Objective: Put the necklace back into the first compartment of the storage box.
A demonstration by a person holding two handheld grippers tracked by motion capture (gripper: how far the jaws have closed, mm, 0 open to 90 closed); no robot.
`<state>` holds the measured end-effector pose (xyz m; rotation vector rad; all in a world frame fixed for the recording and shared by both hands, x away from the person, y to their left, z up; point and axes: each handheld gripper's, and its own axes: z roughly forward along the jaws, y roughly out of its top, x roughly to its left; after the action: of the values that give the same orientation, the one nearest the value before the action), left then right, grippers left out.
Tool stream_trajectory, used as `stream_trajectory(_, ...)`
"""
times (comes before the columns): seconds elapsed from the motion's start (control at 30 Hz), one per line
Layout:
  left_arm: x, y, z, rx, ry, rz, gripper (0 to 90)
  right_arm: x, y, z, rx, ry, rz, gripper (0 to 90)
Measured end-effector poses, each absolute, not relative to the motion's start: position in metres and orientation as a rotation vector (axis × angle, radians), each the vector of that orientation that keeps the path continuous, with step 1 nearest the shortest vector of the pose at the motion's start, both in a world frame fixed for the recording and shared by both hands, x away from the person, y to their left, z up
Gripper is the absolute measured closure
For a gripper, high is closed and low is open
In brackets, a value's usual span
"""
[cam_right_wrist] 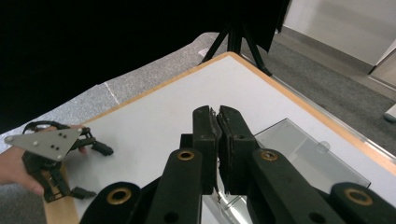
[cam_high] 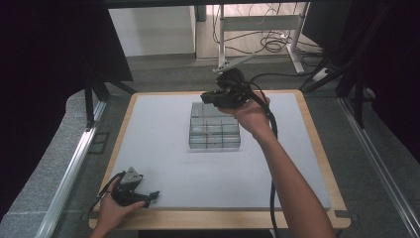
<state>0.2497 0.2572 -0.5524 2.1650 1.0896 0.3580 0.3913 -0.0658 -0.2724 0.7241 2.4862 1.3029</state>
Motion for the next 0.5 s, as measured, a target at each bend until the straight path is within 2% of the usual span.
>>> stream_trajectory(0.5,0.25,0.257,-0.552,2.169,1.084,0.356,9.9,0.415,-0.054,-0.279,0.777,2.445,1.3,84.5)
